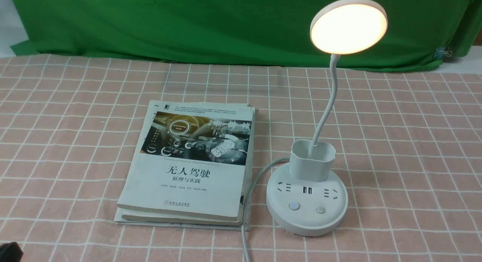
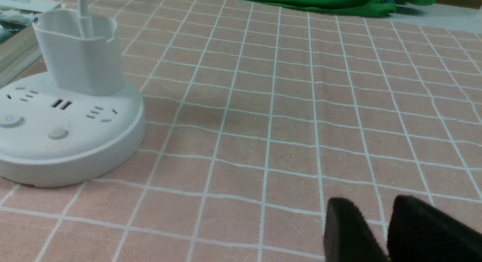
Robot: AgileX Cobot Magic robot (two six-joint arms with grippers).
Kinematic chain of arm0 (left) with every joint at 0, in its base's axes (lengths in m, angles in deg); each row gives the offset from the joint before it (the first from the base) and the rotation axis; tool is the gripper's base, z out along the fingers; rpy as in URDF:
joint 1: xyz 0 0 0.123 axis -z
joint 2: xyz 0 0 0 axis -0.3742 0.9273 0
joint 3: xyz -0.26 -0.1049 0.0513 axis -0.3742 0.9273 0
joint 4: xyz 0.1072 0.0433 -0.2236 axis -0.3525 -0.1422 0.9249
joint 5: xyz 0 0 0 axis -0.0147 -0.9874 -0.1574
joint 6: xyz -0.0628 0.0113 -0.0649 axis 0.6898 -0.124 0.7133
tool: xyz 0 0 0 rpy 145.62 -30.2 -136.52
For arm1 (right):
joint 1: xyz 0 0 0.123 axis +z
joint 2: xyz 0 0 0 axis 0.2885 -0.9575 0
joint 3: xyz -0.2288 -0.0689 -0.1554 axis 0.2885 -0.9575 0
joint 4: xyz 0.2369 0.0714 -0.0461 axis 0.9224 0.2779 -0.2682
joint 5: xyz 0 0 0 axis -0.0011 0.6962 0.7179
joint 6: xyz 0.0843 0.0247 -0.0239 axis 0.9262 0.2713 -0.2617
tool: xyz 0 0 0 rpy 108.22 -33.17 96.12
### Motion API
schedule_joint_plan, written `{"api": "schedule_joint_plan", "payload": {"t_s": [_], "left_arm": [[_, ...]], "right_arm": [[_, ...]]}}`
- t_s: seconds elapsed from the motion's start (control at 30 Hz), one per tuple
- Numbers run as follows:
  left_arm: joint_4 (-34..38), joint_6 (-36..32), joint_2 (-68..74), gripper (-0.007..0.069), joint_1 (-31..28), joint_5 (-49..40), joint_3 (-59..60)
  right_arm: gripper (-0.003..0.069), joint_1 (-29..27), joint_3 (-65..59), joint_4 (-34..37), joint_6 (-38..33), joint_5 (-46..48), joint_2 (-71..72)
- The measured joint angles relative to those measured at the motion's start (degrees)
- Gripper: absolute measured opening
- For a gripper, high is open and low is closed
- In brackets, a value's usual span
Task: Turn off the table lamp on the pink coffee tablecloth by hand.
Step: 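Press the power button on the lamp base to turn the lamp off with the right gripper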
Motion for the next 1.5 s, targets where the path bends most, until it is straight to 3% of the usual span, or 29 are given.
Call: {"api": "schedule_joint_plan", "payload": {"t_s": [1.27, 1.4, 1.5], "left_arm": [[0.00, 0.00, 0.00, 0.0006, 0.00, 0.00, 0.00], [0.00, 0.00, 0.00, 0.0006, 0.00, 0.00, 0.00], [0.00, 0.00, 0.00, 0.0006, 0.00, 0.00, 0.00]], "right_arm": [[0.0239, 0.00, 0.00, 0.11, 0.00, -0.60, 0.00], [0.0239, 0.00, 0.00, 5.68, 5.87, -4.63, 0.00], [0.0239, 0.00, 0.00, 9.69, 18.61, -13.06, 0.00]]}}
